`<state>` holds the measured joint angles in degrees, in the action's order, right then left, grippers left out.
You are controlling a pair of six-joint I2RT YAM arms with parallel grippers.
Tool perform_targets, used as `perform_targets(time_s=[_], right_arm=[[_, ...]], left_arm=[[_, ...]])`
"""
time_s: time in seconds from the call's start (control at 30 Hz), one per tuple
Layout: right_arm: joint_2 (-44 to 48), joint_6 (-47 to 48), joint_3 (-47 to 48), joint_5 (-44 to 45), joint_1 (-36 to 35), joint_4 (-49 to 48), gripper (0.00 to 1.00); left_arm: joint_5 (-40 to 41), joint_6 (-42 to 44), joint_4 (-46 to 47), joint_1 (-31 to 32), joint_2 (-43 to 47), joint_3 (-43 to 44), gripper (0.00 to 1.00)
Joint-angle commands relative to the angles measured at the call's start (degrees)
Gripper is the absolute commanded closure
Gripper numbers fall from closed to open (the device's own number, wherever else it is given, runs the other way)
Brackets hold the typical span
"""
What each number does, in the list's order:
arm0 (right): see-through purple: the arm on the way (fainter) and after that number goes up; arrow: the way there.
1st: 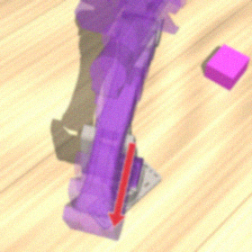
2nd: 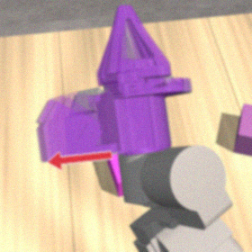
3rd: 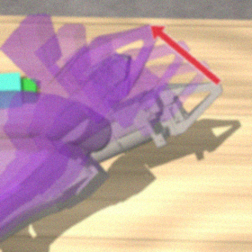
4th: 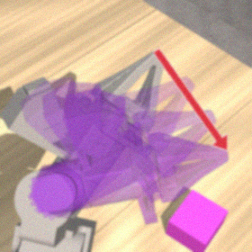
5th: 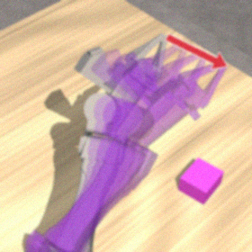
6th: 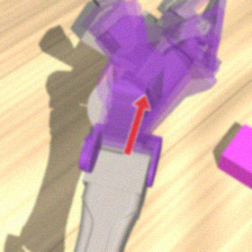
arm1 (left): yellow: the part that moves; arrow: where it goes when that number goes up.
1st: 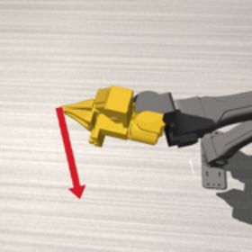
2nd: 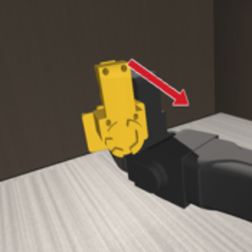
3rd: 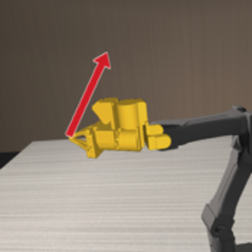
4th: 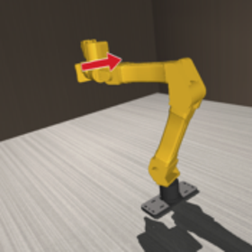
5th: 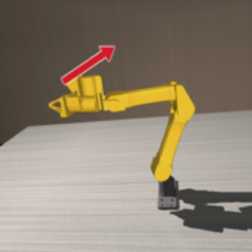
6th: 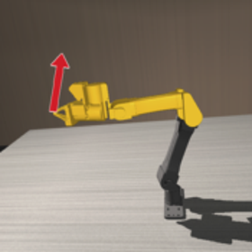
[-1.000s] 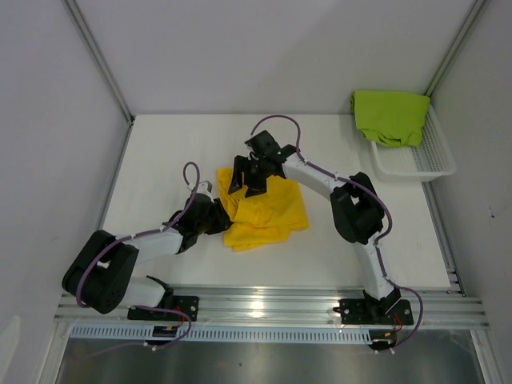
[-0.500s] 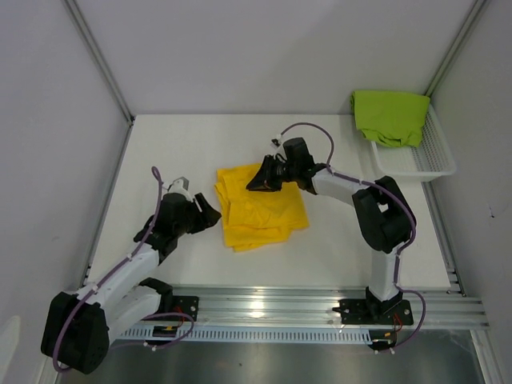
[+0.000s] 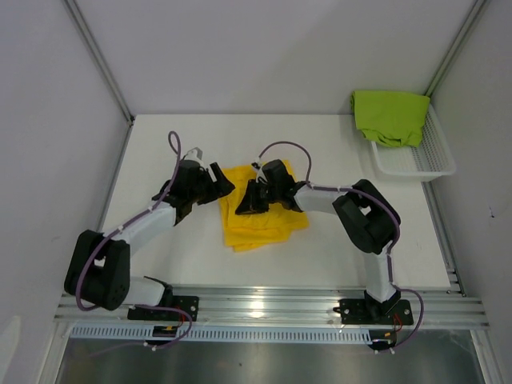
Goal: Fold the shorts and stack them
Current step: Fold the shorts
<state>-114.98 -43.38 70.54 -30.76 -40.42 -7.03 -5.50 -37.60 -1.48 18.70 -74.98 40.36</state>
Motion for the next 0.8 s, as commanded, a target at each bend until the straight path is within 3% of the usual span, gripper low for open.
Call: perform_targets(time_s=[0.0,0.1,0.3,0.4,0.5,0.77], right_arm=[[-2.26,2.42,-1.46,6.84,-1.94,0.08,0.89],[-3.32,3.12,-1.46,9.84,-3.34,1.05,0.89],[-3.94,4.09,-4.87,12.39,-6.33,0.18,0.89],[-3.24,2.6,-8.13,12.83,-6.42,-4.12,0.89],[-2.27,1.72,-11.82,12.57,-6.51,-8.17,0.9],[4.83,2.24,-15.88,7.83,-4.14,-14.24,0.88]], left_arm=[[-1.18,1.04,5.07,-0.33,-5.69,5.25,0.2],[-1.45,0.95,7.01,-0.33,-12.02,8.32,0.21],[-2.68,0.25,8.42,-0.33,-22.83,13.6,0.33],[-2.15,-0.45,9.03,-0.42,-25.47,14.31,0.42],[-2.24,-0.45,8.34,-0.59,-27.75,16.06,0.61],[-2.76,1.3,6.93,-1.38,-31.63,20.11,0.68]])
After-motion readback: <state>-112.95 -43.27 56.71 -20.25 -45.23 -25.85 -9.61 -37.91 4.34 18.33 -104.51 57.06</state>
